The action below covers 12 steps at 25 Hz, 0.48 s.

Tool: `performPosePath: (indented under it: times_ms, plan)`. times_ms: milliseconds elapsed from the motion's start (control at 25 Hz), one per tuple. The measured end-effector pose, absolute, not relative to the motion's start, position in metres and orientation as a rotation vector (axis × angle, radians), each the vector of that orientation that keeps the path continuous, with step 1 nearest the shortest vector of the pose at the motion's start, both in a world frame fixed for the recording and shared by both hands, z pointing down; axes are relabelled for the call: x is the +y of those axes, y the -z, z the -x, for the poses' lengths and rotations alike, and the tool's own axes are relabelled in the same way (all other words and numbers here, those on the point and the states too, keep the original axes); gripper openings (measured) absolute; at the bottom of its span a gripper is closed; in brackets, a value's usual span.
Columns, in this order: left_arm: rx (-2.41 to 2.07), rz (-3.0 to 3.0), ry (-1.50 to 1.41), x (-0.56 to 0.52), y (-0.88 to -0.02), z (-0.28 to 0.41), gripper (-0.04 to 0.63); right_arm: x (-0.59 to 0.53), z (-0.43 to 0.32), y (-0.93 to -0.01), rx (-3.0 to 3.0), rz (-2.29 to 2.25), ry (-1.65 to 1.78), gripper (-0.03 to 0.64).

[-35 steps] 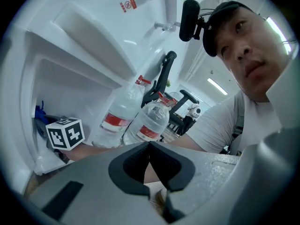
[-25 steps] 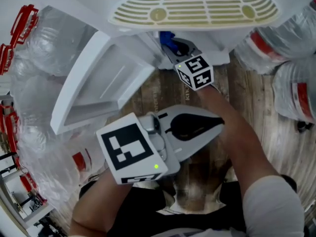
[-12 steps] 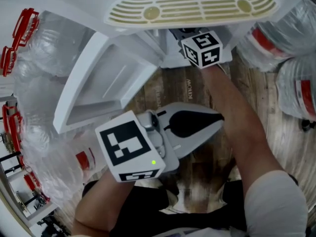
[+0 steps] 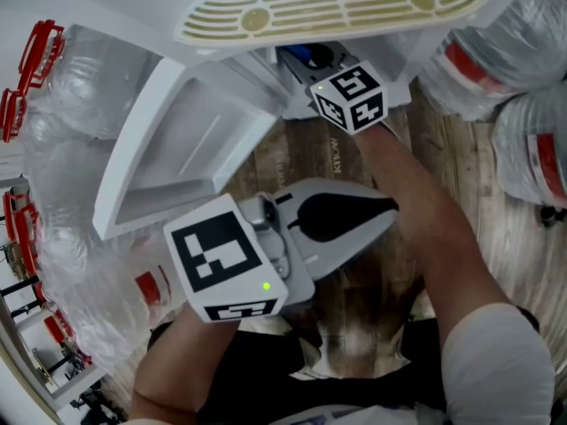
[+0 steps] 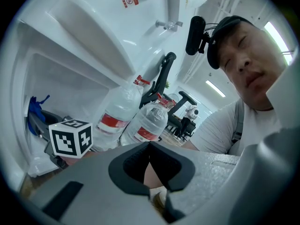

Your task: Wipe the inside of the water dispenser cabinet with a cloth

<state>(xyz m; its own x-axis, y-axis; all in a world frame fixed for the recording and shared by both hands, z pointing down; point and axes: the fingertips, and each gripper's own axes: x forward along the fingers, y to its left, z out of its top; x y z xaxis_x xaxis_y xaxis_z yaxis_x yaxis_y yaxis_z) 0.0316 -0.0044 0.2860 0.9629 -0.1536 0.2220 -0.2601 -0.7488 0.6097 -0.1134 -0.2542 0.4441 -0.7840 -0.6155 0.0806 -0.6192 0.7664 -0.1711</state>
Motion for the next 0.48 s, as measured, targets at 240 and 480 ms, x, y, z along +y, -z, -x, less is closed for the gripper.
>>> performPosePath:
  times_ms: [240,480]
  plan:
    - [-0.269,-2.451,-0.201,-0.004,-0.285,-0.036,0.003,-0.214,0.113,-0.449,-2.976,-0.883,-0.276,0.069]
    - [-0.279,-2.439,-0.218,-0.003,-0.287,-0.04,0.003,-0.223,0.084,-0.441,-2.998,-0.926,-0.301,0.069]
